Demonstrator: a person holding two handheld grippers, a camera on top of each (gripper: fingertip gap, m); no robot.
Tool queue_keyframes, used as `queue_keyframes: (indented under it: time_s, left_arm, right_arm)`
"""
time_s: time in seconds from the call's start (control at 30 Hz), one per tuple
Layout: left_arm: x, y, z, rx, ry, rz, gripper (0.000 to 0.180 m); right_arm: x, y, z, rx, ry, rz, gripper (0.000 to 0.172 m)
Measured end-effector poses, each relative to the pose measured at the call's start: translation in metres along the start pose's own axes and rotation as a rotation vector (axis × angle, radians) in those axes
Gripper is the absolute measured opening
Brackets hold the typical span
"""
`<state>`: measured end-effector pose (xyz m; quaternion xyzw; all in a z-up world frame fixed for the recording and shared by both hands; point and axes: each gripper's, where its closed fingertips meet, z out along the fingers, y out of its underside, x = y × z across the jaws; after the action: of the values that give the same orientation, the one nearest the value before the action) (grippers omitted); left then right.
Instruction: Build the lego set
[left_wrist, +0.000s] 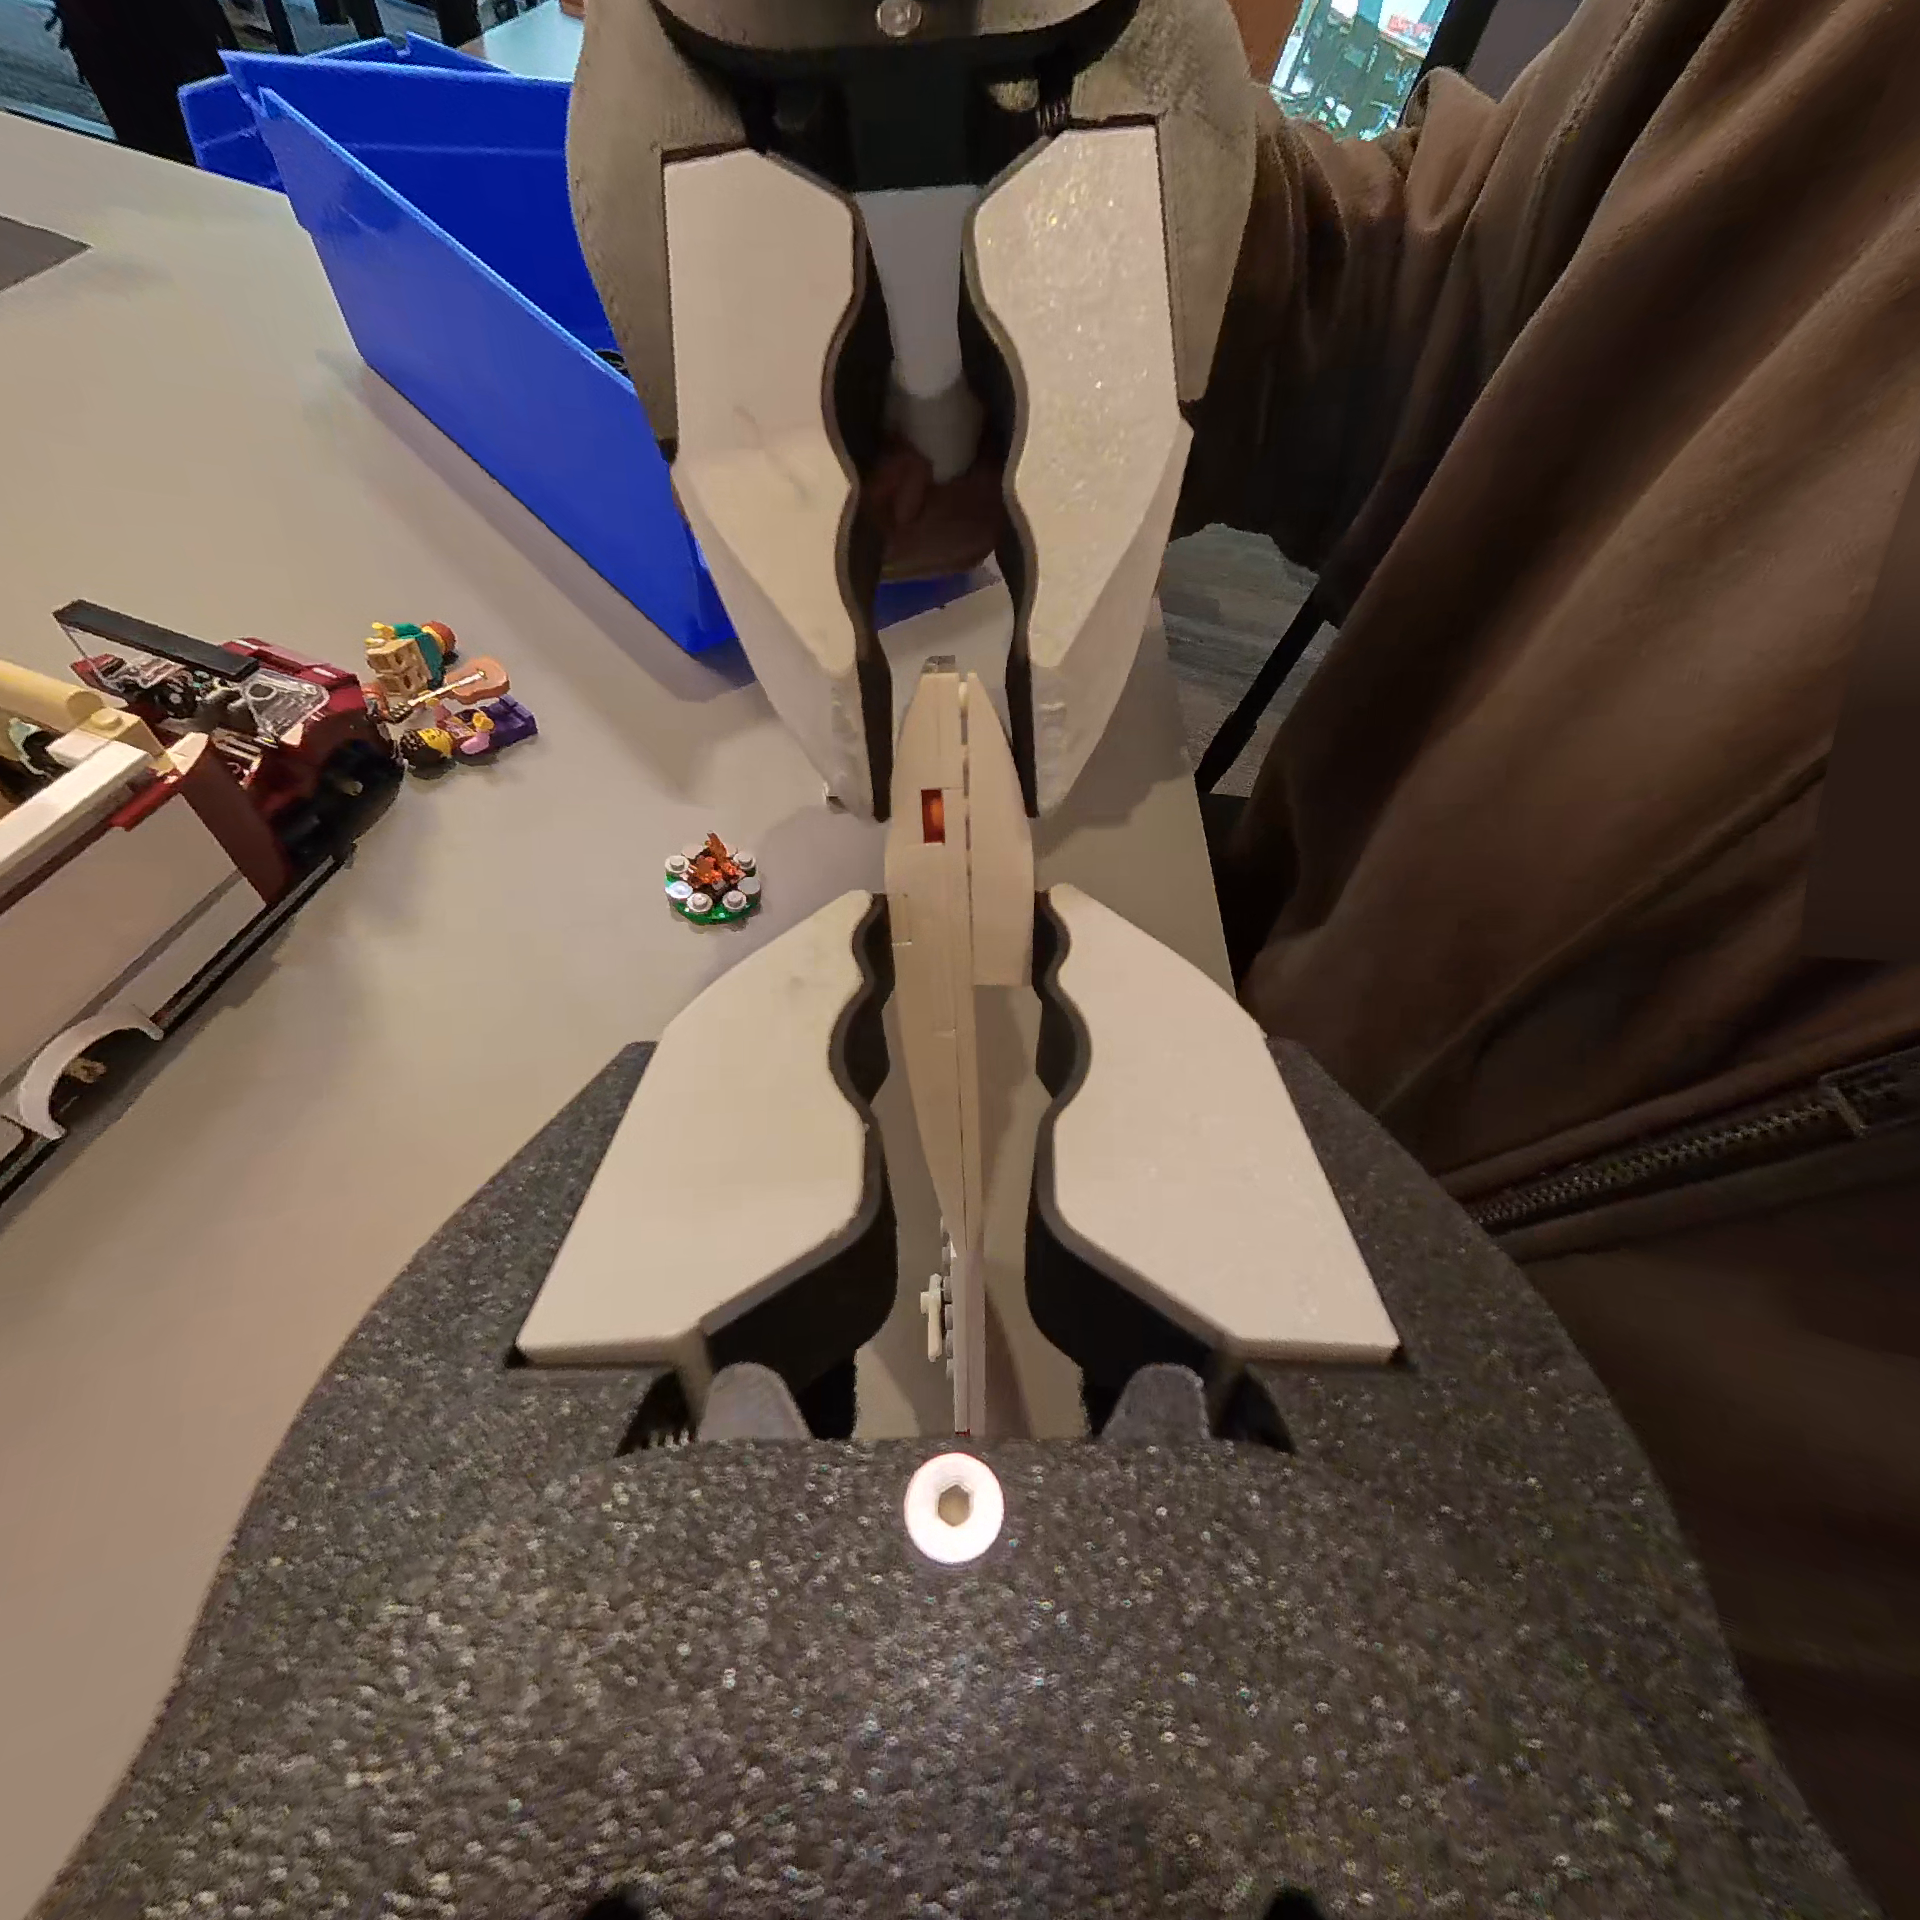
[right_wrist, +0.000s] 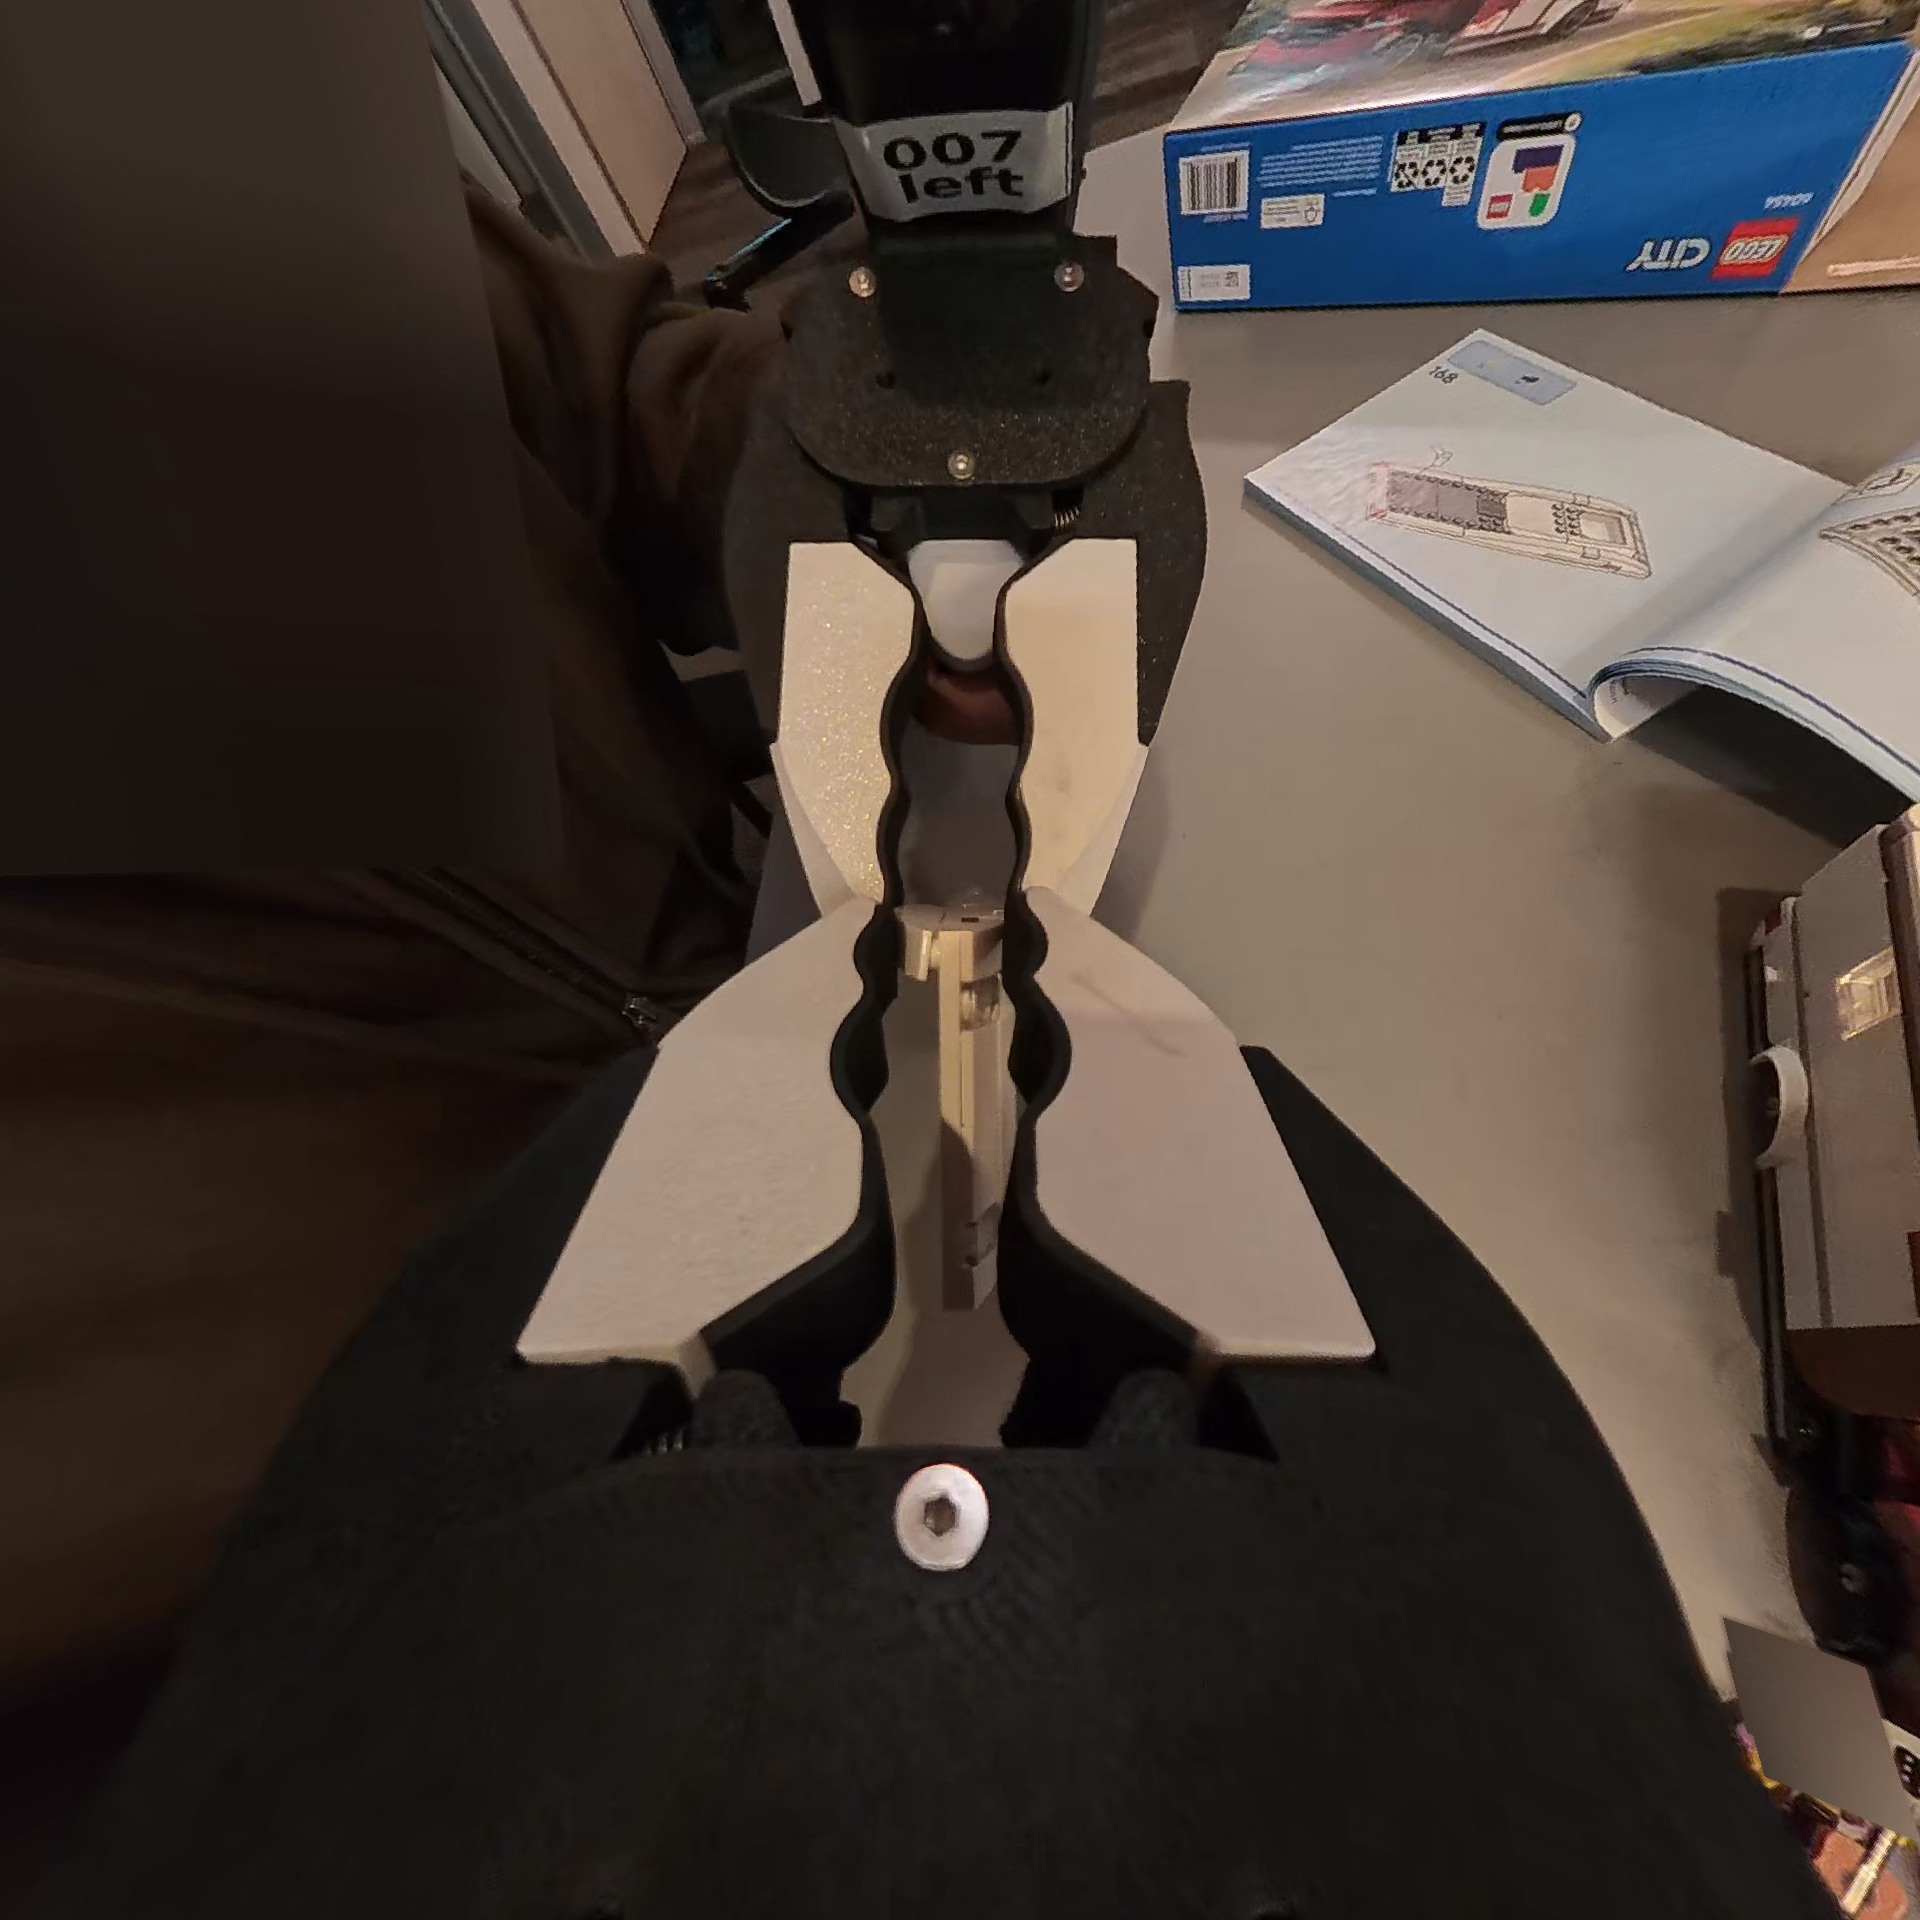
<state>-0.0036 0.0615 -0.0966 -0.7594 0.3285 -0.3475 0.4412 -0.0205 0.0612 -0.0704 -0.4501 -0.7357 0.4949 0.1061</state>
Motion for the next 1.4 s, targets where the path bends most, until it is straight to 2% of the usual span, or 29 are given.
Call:
queue_keyframes:
  time_s: [0.3, 0.5, 0.67, 0.7, 0.73, 0.83, 0.87, 1.13, 1.23, 1.4]
  left_arm:
    - [-0.011, -0.001, -0.002, 0.053, 0.017, 0.005, 0.026]
    - [-0.017, 0.000, -0.005, 0.128, 0.098, -0.049, 0.027]
    - [-0.026, 0.013, -0.001, 0.092, 0.104, -0.097, 0.039]
    - [-0.026, 0.016, 0.001, 0.076, 0.102, -0.097, 0.039]
    - [-0.025, 0.018, 0.002, 0.075, 0.111, -0.091, 0.030]
    - [-0.029, 0.017, 0.002, 0.096, 0.105, -0.101, 0.027]
    - [-0.032, 0.018, 0.002, 0.096, 0.093, -0.105, 0.017]
    - [-0.036, 0.016, -0.001, 0.102, 0.122, -0.199, 0.016]
    - [-0.038, 0.013, -0.002, 0.114, 0.131, -0.278, 0.016]
    - [-0.041, 0.014, 0.000, 0.078, 0.079, -0.305, 0.016]
  right_arm:
    - [0.011, -0.003, 0.000, 0.013, 0.028, -0.028, 0.020]
    - [0.021, -0.003, 0.001, 0.018, 0.037, -0.027, 0.020]
    - [0.027, -0.004, 0.003, 0.037, 0.030, -0.011, 0.020]
    - [0.028, -0.004, 0.003, 0.043, 0.031, -0.010, 0.020]
    - [0.030, -0.005, 0.003, 0.049, 0.032, -0.010, 0.020]
    - [0.033, -0.006, 0.003, 0.073, 0.019, -0.001, 0.020]
    - [0.033, -0.006, 0.003, 0.084, 0.007, 0.005, 0.020]
    - [0.041, -0.009, 0.001, 0.149, -0.027, 0.060, 0.021]
    - [0.047, -0.010, -0.001, 0.169, -0.008, 0.093, 0.025]
    - [0.049, -0.006, 0.002, 0.174, -0.007, 0.114, 0.036]
